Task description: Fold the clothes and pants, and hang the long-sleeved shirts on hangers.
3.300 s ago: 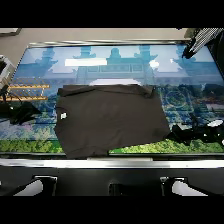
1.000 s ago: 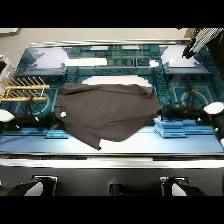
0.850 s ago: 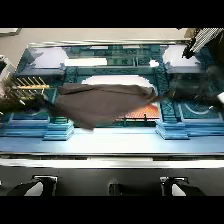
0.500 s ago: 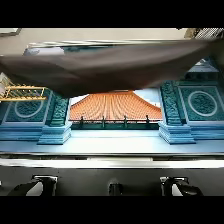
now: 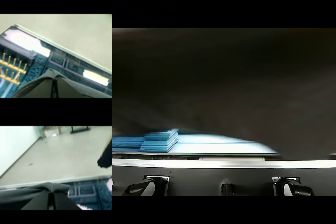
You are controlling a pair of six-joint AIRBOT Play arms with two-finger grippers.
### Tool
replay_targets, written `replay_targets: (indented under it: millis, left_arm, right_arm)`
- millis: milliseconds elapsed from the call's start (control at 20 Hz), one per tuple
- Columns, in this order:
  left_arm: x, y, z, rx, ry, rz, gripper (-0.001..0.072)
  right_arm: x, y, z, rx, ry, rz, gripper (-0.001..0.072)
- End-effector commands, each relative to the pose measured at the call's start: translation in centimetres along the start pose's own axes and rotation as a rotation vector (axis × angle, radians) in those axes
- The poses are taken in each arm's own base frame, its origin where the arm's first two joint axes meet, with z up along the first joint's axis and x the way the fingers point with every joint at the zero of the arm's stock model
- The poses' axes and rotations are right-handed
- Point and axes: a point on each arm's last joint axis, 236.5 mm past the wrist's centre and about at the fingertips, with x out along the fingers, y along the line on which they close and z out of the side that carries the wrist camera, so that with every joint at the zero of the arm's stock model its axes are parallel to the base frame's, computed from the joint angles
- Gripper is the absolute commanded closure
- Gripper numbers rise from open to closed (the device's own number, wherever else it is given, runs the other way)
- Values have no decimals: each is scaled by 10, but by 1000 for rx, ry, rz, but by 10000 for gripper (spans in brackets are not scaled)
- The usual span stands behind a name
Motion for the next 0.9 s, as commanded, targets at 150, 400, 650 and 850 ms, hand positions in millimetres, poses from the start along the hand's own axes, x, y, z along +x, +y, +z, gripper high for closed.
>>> replay_targets:
  millis: [150, 400, 650, 850]
  left_arm:
    - [114, 33, -89, 159, 402, 85, 693]
    - [277, 71, -234, 204, 751, 114, 693]
    - [406, 86, -344, 215, 817, 105, 693]
    - [443, 95, -384, 227, 855, 106, 693]
  right_arm:
    - [107, -70, -111, 163, 475, -148, 680]
    - [220, -147, -255, 219, 835, -216, 680]
    - [312, -207, -377, 295, 921, -240, 680]
    - [336, -221, -443, 361, 980, -222, 680]
